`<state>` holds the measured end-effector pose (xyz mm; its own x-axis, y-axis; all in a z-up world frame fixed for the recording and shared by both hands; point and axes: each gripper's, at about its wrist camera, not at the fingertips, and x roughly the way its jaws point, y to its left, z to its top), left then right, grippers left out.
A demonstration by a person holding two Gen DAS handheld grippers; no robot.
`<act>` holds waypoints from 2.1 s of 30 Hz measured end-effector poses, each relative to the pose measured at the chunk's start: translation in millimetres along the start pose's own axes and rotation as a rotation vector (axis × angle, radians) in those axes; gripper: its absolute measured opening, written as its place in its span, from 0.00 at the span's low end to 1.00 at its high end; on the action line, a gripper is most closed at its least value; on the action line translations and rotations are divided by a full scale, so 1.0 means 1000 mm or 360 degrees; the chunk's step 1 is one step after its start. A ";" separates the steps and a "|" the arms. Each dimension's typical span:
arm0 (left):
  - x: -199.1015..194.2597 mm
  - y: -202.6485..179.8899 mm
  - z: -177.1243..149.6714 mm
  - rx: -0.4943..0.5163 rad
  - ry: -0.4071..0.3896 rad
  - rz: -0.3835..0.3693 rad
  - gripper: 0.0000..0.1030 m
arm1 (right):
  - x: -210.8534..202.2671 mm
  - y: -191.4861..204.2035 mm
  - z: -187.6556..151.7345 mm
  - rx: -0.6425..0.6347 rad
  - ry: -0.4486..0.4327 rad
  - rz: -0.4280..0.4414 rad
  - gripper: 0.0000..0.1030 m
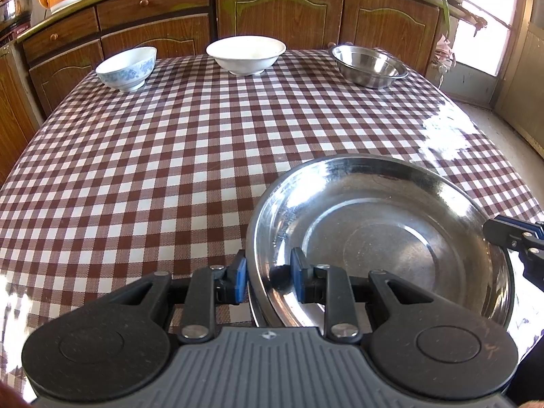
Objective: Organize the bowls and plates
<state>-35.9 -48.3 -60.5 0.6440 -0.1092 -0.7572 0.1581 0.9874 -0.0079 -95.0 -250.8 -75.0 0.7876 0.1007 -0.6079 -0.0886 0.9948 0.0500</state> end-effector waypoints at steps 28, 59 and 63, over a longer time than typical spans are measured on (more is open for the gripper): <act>-0.006 -0.011 -0.016 0.0159 -0.0077 -0.0010 0.46 | 0.008 0.001 -0.013 -0.0014 0.0133 0.0009 0.16; 0.017 0.016 -0.007 -0.0086 0.0056 -0.0077 0.68 | 0.021 -0.027 -0.012 0.0263 0.0183 0.0163 0.64; 0.025 0.015 -0.010 -0.0074 0.0070 -0.0135 0.53 | 0.035 -0.032 -0.014 0.0359 0.0259 0.0250 0.65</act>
<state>-24.9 -35.5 -85.8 0.5963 -0.1885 -0.7803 0.1749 0.9792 -0.1029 -73.8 -279.6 -109.1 0.6654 0.2680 -0.6967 -0.0499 0.9472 0.3167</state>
